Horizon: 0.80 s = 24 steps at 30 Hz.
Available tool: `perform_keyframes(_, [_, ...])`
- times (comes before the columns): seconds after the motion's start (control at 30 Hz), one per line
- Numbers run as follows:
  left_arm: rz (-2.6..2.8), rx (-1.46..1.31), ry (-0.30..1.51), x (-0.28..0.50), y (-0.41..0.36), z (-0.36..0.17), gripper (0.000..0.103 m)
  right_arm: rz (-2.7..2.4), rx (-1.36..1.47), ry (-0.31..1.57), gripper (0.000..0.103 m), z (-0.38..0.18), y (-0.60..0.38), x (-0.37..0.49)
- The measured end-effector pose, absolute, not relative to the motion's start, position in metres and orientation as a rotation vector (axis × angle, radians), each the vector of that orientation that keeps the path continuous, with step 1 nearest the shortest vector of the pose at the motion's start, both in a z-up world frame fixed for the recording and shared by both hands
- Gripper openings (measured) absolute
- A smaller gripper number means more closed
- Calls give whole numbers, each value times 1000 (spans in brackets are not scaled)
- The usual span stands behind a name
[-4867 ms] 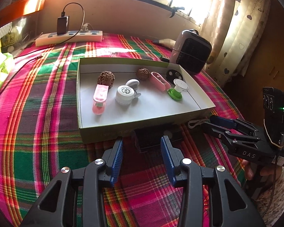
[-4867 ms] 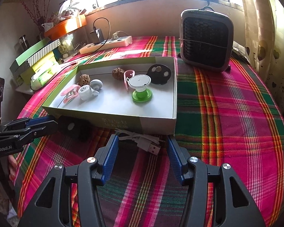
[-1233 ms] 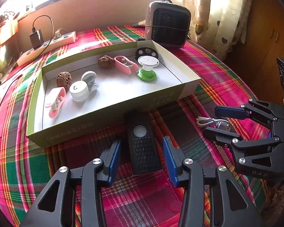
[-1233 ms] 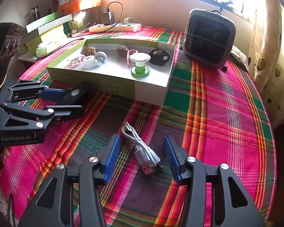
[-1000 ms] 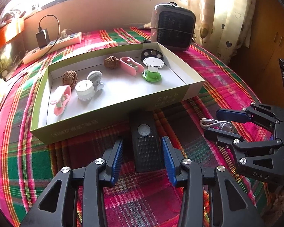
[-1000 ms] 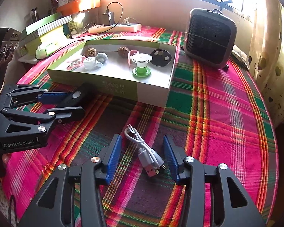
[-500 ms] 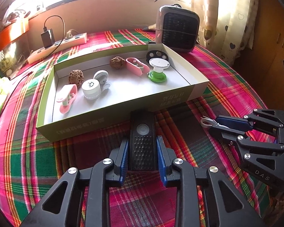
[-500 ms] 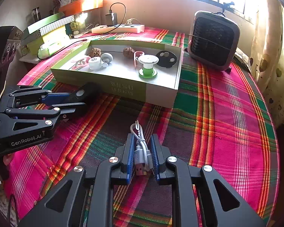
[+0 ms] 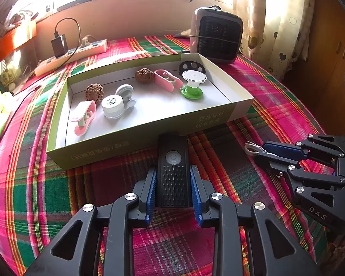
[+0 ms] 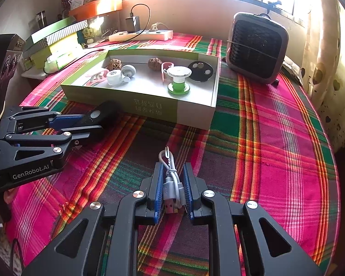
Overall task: Organize objects
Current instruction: 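Lift the cable and the black device and carry them over the tray with both tools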
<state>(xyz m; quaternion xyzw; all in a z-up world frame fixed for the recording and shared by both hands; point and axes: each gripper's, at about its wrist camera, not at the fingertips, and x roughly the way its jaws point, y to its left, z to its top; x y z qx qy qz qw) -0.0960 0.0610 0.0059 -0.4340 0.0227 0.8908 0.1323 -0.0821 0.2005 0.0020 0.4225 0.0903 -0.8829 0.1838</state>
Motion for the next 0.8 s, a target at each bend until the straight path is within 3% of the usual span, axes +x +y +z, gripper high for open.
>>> perform_keyframes(0.8, [2619, -1216, 35, -88, 53, 19, 25, -2486, 1176, 176, 14, 6, 193, -76])
